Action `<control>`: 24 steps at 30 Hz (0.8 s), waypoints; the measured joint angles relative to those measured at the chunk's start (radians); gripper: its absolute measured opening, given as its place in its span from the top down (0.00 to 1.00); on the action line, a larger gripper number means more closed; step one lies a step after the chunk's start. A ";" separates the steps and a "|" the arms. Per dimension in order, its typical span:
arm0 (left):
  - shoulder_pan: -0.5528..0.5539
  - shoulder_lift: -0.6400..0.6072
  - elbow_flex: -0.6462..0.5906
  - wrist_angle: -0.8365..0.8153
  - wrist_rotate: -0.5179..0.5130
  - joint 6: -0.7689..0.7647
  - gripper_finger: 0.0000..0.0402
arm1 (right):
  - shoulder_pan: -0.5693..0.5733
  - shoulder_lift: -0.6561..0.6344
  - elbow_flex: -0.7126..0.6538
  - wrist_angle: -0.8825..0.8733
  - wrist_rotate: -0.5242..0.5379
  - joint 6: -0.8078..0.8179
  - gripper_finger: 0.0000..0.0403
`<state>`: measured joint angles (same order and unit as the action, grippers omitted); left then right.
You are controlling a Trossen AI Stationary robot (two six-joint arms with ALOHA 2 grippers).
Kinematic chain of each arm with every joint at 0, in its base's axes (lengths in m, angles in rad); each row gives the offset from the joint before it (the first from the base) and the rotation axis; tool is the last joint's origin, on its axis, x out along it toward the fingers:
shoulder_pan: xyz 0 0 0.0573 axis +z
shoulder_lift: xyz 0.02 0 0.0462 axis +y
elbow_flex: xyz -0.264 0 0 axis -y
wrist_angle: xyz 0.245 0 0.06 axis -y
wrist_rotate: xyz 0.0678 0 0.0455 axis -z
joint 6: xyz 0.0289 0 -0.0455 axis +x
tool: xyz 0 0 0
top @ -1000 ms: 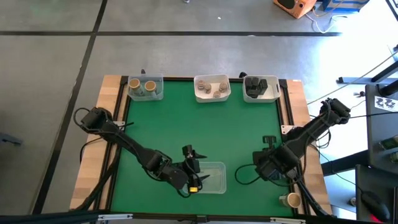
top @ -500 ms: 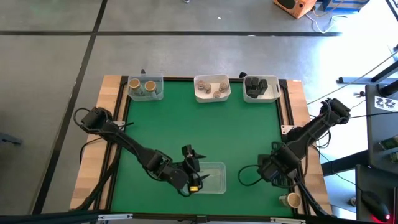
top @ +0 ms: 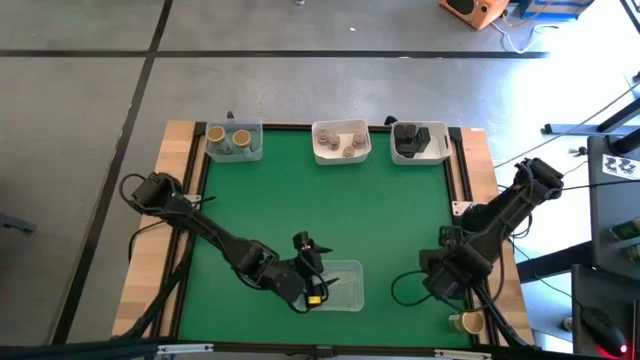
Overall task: Sort spices by type
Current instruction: Put the black seasoning bottle into the bottom transparent bin
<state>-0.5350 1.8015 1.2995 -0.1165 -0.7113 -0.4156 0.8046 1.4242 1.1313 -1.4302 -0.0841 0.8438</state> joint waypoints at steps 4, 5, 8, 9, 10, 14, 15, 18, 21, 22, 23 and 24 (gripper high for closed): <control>0.000 0.000 0.000 0.001 0.000 -0.001 0.16 | 0.068 0.000 0.000 0.000 0.005 0.018 0.12; 0.000 0.000 0.000 0.001 0.000 -0.001 0.16 | 0.090 0.000 0.000 0.000 0.005 0.026 0.12; 0.000 0.000 0.000 0.001 0.000 -0.010 0.16 | 0.154 0.000 0.000 0.000 0.005 0.080 0.12; 0.000 0.000 0.000 0.001 0.000 -0.015 0.16 | 0.178 0.000 0.000 0.000 0.004 0.104 0.12; 0.000 0.000 0.000 0.000 0.000 -0.015 0.16 | 0.201 0.000 0.000 0.000 0.001 0.127 0.12; 0.000 0.000 0.000 0.000 0.000 -0.017 0.16 | 0.288 0.000 0.000 0.012 0.012 0.243 0.12; 0.000 0.000 0.000 0.000 0.000 -0.019 0.16 | 0.306 0.000 0.000 0.024 0.012 0.280 0.12; 0.000 0.000 0.000 0.000 0.000 -0.023 0.16 | 0.331 0.000 0.000 0.070 0.010 0.310 0.12; 0.000 0.000 0.000 0.000 0.000 -0.023 0.16 | 0.342 0.000 -0.006 0.071 0.017 0.344 0.12; 0.001 0.000 0.000 0.000 0.000 -0.022 0.16 | 0.347 0.000 -0.014 0.063 0.021 0.357 0.12; 0.001 0.000 0.000 0.001 0.000 -0.021 0.16 | 0.354 0.000 -0.027 0.057 0.013 0.364 0.12; 0.001 0.000 0.000 0.001 0.000 -0.019 0.16 | 0.360 0.000 -0.042 0.058 -0.006 0.370 0.12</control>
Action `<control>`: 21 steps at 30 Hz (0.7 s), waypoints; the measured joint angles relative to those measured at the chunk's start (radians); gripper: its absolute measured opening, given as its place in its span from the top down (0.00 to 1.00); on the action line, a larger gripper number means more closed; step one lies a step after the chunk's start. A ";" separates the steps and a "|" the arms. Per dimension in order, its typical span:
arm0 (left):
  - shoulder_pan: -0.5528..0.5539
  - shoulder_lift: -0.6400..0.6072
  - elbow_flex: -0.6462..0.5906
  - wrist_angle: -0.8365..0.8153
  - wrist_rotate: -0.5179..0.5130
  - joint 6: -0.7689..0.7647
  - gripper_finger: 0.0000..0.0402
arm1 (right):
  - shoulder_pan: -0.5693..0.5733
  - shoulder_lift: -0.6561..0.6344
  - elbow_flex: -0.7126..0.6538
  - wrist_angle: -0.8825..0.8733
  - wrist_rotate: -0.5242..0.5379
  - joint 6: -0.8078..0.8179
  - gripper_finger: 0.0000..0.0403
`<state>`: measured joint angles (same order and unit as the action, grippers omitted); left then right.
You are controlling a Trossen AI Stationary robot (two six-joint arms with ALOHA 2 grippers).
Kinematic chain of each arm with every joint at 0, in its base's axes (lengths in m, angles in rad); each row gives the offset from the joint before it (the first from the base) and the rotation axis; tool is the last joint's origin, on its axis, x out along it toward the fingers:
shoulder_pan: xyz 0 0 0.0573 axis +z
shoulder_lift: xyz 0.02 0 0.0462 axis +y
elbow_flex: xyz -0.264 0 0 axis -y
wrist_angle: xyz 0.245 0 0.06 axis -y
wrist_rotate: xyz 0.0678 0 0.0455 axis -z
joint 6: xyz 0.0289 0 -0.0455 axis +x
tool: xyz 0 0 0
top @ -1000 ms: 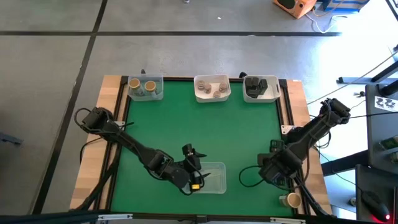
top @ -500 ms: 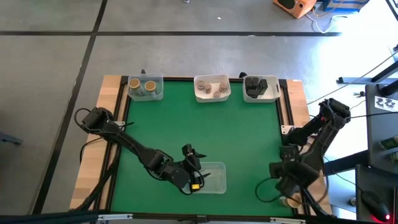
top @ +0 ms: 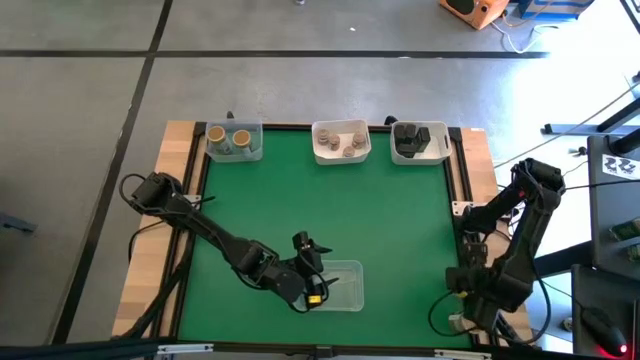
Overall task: Sort spices by type
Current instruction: Put the black seasoning bottle into the bottom transparent bin
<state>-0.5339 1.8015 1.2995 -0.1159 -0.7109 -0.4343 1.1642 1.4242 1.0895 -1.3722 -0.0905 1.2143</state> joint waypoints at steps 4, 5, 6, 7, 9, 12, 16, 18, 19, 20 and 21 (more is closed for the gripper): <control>0.000 0.000 0.000 -0.001 0.000 -0.004 0.16 | 0.011 0.000 -0.070 0.067 -0.064 0.014 0.12; 0.000 0.000 0.000 -0.001 0.000 -0.004 0.16 | 0.008 0.000 -0.086 0.089 -0.076 0.013 0.12; 0.000 0.000 0.000 -0.001 0.000 -0.003 0.16 | 0.006 0.000 -0.101 0.109 -0.076 0.013 0.12; 0.000 -0.001 0.000 -0.001 0.000 -0.003 0.16 | 0.007 0.001 -0.111 0.118 -0.072 0.012 0.12; 0.000 -0.001 0.000 -0.001 0.000 -0.001 0.16 | 0.007 0.000 -0.127 0.122 -0.063 0.015 0.12; 0.000 -0.001 0.000 -0.002 0.000 -0.002 0.16 | 0.007 0.000 -0.138 0.121 -0.062 0.014 0.16; 0.000 -0.001 0.000 -0.002 0.000 -0.001 0.16 | 0.007 0.000 -0.138 0.122 -0.054 0.004 0.30; 0.000 -0.001 0.000 -0.003 0.000 -0.001 0.16 | 0.007 0.000 -0.138 0.123 -0.043 -0.011 0.39; 0.000 -0.001 0.000 -0.003 0.000 -0.001 0.16 | 0.007 0.000 -0.137 0.123 -0.037 -0.016 0.44; 0.000 -0.001 0.000 -0.004 0.000 -0.001 0.16 | 0.007 0.000 -0.136 0.123 -0.033 -0.019 0.48; 0.000 -0.001 0.000 -0.004 0.000 -0.001 0.16 | 0.007 -0.001 -0.136 0.123 -0.030 -0.025 0.49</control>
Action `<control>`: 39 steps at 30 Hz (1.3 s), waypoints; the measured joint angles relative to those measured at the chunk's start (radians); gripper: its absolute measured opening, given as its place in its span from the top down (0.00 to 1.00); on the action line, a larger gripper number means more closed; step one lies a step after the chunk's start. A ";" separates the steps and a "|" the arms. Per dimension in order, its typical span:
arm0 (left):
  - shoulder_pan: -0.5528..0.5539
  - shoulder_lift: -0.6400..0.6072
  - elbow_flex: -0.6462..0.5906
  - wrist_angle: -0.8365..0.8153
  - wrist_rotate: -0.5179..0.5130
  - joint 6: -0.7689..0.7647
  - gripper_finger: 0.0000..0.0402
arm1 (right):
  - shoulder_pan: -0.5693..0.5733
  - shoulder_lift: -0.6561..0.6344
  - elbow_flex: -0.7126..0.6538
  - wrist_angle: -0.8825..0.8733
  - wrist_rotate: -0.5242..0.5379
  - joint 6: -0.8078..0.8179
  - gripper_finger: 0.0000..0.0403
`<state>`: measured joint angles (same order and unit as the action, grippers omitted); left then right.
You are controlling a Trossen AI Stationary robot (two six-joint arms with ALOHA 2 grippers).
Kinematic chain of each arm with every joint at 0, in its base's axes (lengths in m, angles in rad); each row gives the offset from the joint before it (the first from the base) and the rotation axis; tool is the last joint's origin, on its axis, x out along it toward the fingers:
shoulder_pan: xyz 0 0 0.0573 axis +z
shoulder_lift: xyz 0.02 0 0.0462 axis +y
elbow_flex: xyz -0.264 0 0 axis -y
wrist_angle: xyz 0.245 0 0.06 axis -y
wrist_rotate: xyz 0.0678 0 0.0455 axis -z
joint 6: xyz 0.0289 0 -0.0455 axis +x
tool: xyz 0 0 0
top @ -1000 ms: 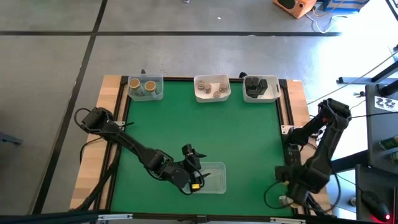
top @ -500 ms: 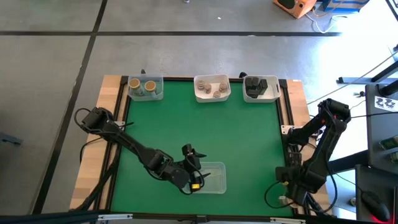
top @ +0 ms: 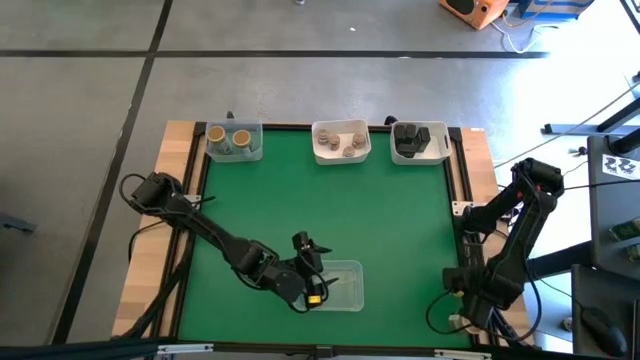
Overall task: Sort spices by type
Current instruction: Put the black seasoning bottle into the bottom transparent bin
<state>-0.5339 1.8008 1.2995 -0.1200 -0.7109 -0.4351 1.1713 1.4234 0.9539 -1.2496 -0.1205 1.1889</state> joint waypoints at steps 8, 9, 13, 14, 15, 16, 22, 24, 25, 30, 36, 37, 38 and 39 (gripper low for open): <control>0.000 0.000 0.000 -0.005 0.000 0.000 0.16 | -0.073 -0.007 0.047 -0.022 0.099 -0.077 0.49; 0.000 -0.002 0.000 -0.005 0.000 0.000 0.16 | -0.091 -0.007 0.060 -0.031 0.118 -0.096 0.49; 0.000 -0.023 0.000 -0.010 -0.001 0.001 0.16 | -0.168 -0.007 0.114 -0.064 0.215 -0.197 0.49; 0.000 -0.030 0.000 -0.018 -0.003 0.004 0.16 | -0.193 -0.007 0.125 -0.069 0.244 -0.227 0.49; 0.000 -0.039 0.000 -0.029 -0.006 0.004 0.16 | -0.218 -0.007 0.136 -0.074 0.271 -0.257 0.49; 0.000 -0.048 0.000 -0.047 -0.011 0.000 0.16 | -0.243 -0.007 0.147 -0.076 0.298 -0.289 0.48; 0.009 -0.090 0.000 -0.208 -0.085 -0.075 0.16 | -0.414 -0.007 0.186 -0.084 0.425 -0.475 0.48; 0.017 -0.096 0.000 -0.264 -0.104 -0.112 0.16 | -0.482 -0.007 0.187 -0.086 0.453 -0.536 0.48; 0.020 -0.098 0.000 -0.295 -0.106 -0.133 0.16 | -0.517 -0.007 0.187 -0.087 0.470 -0.565 0.48; 0.042 -0.099 0.000 -0.428 -0.121 -0.208 0.16 | -0.695 -0.008 0.187 -0.101 0.541 -0.693 0.48; 0.072 -0.099 0.000 -0.477 -0.129 -0.183 0.16 | -0.871 -0.015 0.187 -0.116 0.600 -0.845 0.48; 0.078 -0.099 0.000 -0.478 -0.130 -0.167 0.16 | -0.895 -0.017 0.187 -0.111 0.612 -0.869 0.48; 0.084 -0.099 0.000 -0.476 -0.130 -0.153 0.16 | -0.919 -0.023 0.187 -0.105 0.622 -0.890 0.48; 0.090 -0.101 0.000 -0.477 -0.130 -0.140 0.16 | -0.938 -0.026 0.187 -0.103 0.627 -0.910 0.48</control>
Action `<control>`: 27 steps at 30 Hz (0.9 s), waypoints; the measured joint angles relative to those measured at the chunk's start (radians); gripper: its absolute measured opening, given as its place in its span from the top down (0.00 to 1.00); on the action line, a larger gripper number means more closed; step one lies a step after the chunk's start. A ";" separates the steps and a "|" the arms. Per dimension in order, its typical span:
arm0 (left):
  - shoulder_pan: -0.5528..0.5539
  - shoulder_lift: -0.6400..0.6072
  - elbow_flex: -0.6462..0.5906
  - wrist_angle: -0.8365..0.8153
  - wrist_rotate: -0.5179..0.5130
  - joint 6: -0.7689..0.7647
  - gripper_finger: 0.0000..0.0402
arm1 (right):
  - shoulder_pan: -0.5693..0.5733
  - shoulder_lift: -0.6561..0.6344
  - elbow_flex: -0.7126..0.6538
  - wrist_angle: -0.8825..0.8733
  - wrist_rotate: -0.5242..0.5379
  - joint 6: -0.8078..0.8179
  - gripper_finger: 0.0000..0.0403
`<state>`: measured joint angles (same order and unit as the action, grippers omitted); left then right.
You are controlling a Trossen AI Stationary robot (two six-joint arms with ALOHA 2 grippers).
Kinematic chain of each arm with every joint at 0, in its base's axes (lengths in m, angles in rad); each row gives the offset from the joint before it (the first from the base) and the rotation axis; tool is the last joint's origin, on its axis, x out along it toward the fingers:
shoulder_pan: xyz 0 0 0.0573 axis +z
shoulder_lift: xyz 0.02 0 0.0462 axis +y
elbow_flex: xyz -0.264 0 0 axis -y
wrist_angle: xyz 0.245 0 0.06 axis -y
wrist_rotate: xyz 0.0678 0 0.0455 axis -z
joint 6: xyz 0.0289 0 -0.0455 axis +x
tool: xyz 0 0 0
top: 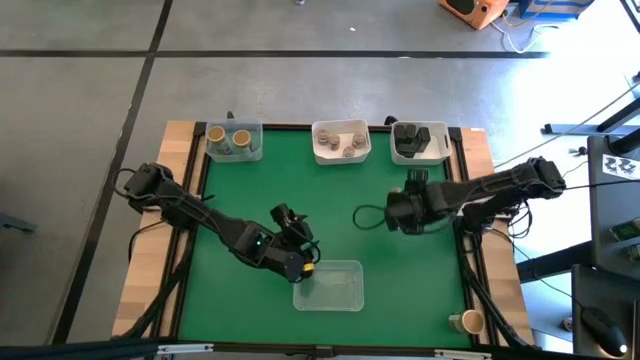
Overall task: Sort spices by type
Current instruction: Put the black seasoning bottle into the bottom transparent bin
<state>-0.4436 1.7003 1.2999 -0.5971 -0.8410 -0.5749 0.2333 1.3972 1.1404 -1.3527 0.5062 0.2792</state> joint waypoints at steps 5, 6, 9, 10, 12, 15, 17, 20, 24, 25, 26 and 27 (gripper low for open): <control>0.026 -0.039 0.000 -0.046 0.000 0.014 0.16 | -0.050 -0.037 0.000 -0.008 -0.015 -0.039 0.48; 0.029 -0.049 0.000 -0.054 0.000 0.015 0.16 | -0.052 -0.048 0.000 -0.003 -0.024 -0.048 0.48; 0.033 -0.067 0.000 -0.051 0.004 0.041 0.16 | -0.051 -0.072 0.000 0.039 -0.074 -0.075 0.48; 0.030 -0.068 0.000 -0.045 0.007 0.054 0.16 | -0.051 -0.079 0.000 0.065 -0.108 -0.085 0.48; 0.020 -0.067 0.000 -0.039 0.019 0.059 0.16 | -0.050 -0.090 0.000 0.127 -0.176 -0.106 0.48; 0.005 -0.065 0.000 -0.039 0.047 0.040 0.16 | -0.050 -0.094 0.000 0.227 -0.261 -0.132 0.48; -0.009 -0.064 0.000 -0.037 0.050 0.011 0.16 | -0.049 -0.094 0.000 0.278 -0.304 -0.151 0.48; -0.034 -0.064 0.000 -0.023 0.050 -0.008 0.16 | -0.025 -0.094 0.000 0.355 -0.336 -0.164 0.48; -0.072 -0.064 0.000 -0.022 0.052 -0.055 0.16 | 0.019 -0.093 0.000 0.439 -0.392 -0.174 0.48; -0.081 -0.064 0.000 -0.021 0.052 -0.071 0.16 | 0.031 -0.093 0.000 0.462 -0.395 -0.172 0.48; -0.091 -0.064 0.000 -0.022 0.052 -0.081 0.16 | 0.043 -0.093 0.000 0.484 -0.395 -0.164 0.48; -0.100 -0.064 0.000 -0.023 0.052 -0.098 0.16 | 0.055 -0.093 0.000 0.504 -0.399 -0.154 0.48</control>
<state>-0.5441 1.6363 1.3003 -0.6197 -0.7887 -0.6725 0.2887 1.3041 1.1400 -0.8487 0.1075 0.1251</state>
